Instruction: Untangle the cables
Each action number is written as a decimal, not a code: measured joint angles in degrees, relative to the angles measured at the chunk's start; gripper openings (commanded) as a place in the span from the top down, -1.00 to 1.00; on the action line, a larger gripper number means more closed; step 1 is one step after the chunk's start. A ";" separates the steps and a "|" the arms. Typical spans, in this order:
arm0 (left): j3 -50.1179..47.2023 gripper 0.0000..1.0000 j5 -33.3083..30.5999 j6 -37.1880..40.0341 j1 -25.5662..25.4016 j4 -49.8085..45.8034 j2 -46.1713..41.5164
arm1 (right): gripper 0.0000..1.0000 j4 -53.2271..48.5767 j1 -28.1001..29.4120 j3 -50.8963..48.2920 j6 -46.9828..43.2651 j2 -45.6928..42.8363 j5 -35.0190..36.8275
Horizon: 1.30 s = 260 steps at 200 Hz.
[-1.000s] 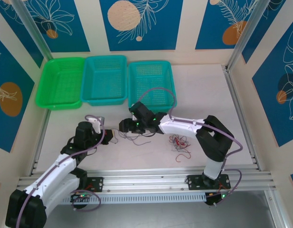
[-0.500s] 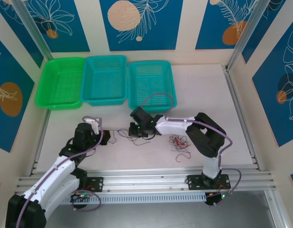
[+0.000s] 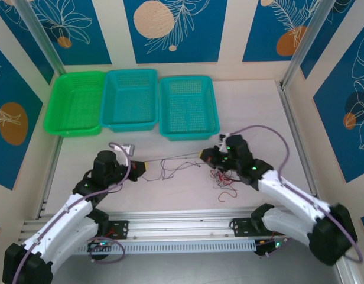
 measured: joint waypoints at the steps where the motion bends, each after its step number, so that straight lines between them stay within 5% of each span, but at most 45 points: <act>1: 0.00 1.00 -0.50 0.00 0.17 -0.20 0.00 | 1.00 -0.42 -0.57 -0.07 -0.04 -0.33 0.42; 18: -0.24 1.00 -10.10 -1.11 4.46 -3.69 0.28 | 1.00 -10.05 -15.45 -1.42 -1.38 -7.58 11.82; 32: -0.37 1.00 -13.66 -1.70 4.87 -5.79 1.57 | 1.00 -16.41 -22.62 -1.53 -2.78 -11.58 14.67; 67: -1.73 1.00 -13.49 -1.86 4.94 -5.31 1.97 | 1.00 -19.19 -32.24 -1.51 -7.67 -15.78 8.92; 86: -2.99 1.00 -10.95 -1.88 4.94 -2.82 2.10 | 0.88 -15.13 -24.59 -1.42 -10.05 -12.66 3.56; 121: -3.21 1.00 -9.14 -1.60 4.94 -1.40 2.51 | 0.36 -7.89 9.94 3.67 -18.67 -0.28 6.51; 147: -3.06 1.00 -7.34 -1.22 4.92 -0.81 2.51 | 0.29 -5.33 23.28 15.39 -26.95 16.65 7.06; 182: -2.82 1.00 -5.57 -0.52 4.92 -0.85 2.21 | 0.01 -0.59 27.93 27.78 -34.73 36.63 4.59; 260: -2.80 1.00 -4.74 -0.31 4.92 -1.90 1.16 | 0.15 2.71 27.65 40.24 -39.71 59.06 -2.54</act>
